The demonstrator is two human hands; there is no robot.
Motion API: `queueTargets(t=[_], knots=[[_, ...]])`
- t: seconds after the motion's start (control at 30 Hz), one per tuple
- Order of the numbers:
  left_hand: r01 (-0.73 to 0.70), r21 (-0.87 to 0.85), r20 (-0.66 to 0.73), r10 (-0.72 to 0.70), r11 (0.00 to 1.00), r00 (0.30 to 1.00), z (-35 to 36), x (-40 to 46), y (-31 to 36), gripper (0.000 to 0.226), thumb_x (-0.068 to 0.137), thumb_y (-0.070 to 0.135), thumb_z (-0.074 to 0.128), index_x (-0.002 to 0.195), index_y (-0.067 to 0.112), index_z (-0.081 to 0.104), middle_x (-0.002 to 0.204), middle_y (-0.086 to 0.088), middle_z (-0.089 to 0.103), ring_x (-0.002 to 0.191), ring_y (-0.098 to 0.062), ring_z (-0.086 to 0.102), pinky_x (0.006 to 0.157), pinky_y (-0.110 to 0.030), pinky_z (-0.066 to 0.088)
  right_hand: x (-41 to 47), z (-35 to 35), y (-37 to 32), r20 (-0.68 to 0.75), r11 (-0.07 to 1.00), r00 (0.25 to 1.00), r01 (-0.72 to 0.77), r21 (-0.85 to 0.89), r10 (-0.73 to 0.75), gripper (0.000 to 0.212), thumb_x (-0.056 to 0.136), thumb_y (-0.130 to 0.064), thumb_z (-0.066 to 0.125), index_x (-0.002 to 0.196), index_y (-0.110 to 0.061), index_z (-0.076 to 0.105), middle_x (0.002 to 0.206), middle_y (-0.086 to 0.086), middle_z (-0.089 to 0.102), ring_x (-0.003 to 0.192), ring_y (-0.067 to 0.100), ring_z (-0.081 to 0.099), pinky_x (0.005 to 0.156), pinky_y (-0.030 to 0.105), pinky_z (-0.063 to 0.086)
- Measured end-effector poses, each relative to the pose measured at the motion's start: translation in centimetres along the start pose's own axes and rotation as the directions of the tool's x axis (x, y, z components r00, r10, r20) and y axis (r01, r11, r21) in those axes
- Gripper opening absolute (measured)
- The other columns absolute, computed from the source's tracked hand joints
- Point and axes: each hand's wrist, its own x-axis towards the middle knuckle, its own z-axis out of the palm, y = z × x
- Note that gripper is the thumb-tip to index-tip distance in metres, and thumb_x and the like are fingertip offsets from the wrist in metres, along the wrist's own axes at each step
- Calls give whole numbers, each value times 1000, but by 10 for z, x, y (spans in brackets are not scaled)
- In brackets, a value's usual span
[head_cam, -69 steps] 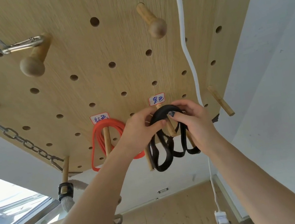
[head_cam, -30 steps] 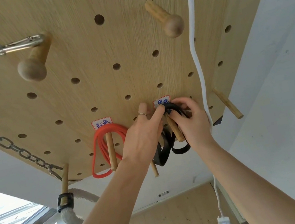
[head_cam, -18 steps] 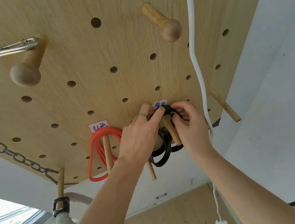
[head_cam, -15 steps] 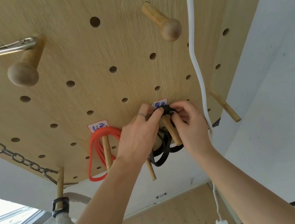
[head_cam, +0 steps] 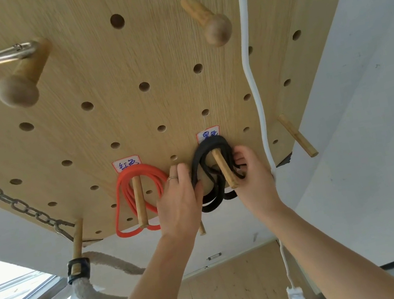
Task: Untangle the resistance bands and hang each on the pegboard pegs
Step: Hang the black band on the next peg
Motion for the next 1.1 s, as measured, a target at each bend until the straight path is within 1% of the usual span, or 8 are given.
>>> queueTargets(t=[0.1,0.33,0.53,0.63,0.77,0.87,1.0,1.1], knots=[[79,23,92,-80,997,993,13,-9,-1,25,101,32,59,102,16,40,99,1,54,69,-19,51,48,-29,41,-2,8,5,-43,998,999,-24,-62,21,36,88,-48,66,117,-28,57,105,-12,66,96,8,65,78,39,58],[141,-39,148,-134,989,980,27,-10,-1,14,104,24,53,106,14,43,88,-3,59,67,-25,57,56,-38,51,1,21,19,-74,968,997,-38,-247,20,31,89,-50,60,106,-26,53,102,-5,58,91,20,60,68,45,59],[175,-114,160,-156,978,975,34,-16,-8,14,100,12,57,105,11,45,86,-6,59,64,-26,59,55,-40,53,0,24,25,-110,957,994,-13,-288,-20,27,91,-34,69,109,-20,55,102,-4,56,91,21,59,68,43,58],[201,-98,173,-182,975,968,35,-17,-17,14,99,10,57,110,8,48,86,-8,61,63,-27,55,53,-36,45,0,25,27,-132,949,990,-4,-314,-39,27,90,-25,72,111,-16,57,99,-4,53,88,21,58,70,45,58],[200,-126,170,-178,972,969,40,-14,-18,10,99,8,56,106,9,48,82,-9,62,61,-26,56,51,-34,43,-1,32,30,-122,940,992,-50,-336,9,43,83,-24,78,117,-19,52,107,0,54,94,26,60,71,46,60],[198,-163,130,-178,966,975,42,-14,-17,12,97,3,57,99,8,47,79,-9,58,58,-26,52,49,-32,37,-1,32,30,-151,925,988,-60,-375,3,39,88,-26,75,119,-15,53,108,3,57,97,25,60,73,42,59],[171,-147,141,-150,974,979,44,-16,-19,10,99,3,53,108,6,50,83,-11,61,58,-27,54,50,-35,45,2,27,29,-187,874,981,-42,-484,-56,40,85,-27,77,114,-9,57,105,8,60,98,26,58,81,39,52],[175,-97,230,-149,980,962,46,-15,-17,23,97,6,54,119,8,46,86,-10,62,67,-30,64,57,-43,56,4,29,28,-173,874,985,-104,-474,23,50,82,-33,79,117,-6,54,110,11,58,103,29,56,81,41,52]])
